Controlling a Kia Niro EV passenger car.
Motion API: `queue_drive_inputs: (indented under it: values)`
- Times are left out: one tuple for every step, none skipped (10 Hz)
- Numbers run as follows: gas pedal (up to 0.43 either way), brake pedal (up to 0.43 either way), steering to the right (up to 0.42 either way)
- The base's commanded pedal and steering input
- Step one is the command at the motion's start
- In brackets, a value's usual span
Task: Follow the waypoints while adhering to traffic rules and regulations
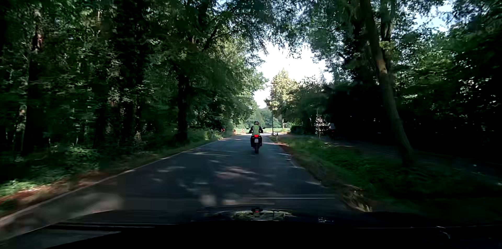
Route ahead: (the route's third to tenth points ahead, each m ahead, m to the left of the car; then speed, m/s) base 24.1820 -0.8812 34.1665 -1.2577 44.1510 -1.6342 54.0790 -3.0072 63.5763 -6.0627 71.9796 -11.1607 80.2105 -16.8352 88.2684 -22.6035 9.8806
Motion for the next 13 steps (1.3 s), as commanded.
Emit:
queue_drive_inputs:
  values:
    - [0.169, 0.000, -0.003]
    - [0.169, 0.000, -0.003]
    - [0.169, 0.000, -0.002]
    - [0.169, 0.000, -0.003]
    - [0.169, 0.000, -0.003]
    - [0.169, 0.000, -0.004]
    - [0.169, 0.000, -0.006]
    - [0.169, 0.000, -0.012]
    - [0.169, 0.000, -0.013]
    - [0.169, 0.000, -0.013]
    - [0.169, 0.000, -0.013]
    - [0.169, 0.000, -0.013]
    - [0.169, 0.000, -0.012]
